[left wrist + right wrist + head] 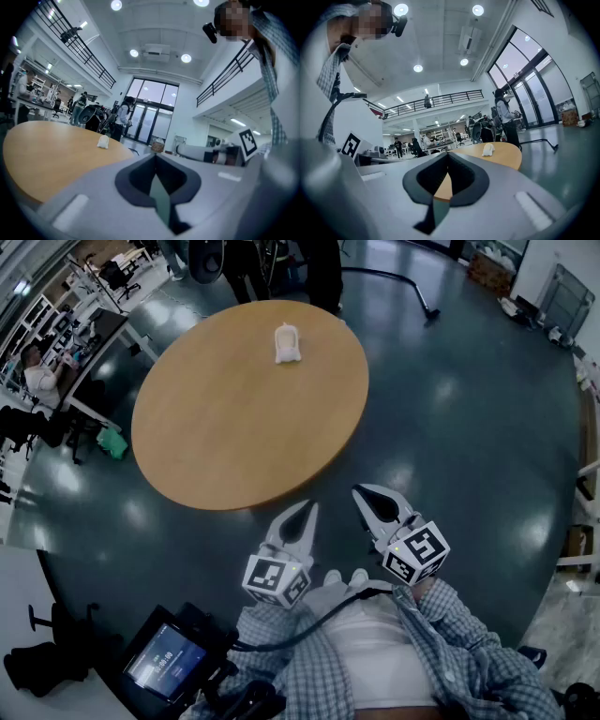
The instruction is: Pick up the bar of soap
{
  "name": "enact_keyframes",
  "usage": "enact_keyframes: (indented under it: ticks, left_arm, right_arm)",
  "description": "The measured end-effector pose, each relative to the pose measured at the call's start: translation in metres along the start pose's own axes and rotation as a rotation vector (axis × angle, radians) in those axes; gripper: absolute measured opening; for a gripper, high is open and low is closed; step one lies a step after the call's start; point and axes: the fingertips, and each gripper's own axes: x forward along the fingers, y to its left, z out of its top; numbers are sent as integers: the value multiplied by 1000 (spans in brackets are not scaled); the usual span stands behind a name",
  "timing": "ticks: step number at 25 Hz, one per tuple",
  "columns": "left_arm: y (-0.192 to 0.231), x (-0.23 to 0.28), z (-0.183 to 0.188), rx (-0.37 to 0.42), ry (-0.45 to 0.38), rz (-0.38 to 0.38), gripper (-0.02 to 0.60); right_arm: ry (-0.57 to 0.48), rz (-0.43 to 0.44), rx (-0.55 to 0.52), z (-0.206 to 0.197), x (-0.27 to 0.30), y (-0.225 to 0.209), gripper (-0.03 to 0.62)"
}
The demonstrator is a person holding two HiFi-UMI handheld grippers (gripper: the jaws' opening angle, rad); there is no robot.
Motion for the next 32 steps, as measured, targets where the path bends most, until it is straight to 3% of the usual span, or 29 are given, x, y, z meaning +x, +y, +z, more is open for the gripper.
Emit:
enact_keyframes:
  ticks: [32]
  left_arm:
    - [-12,9,3,6,11,-11,-2]
  right_arm:
    - [6,-18,30,5,-8,-10,5]
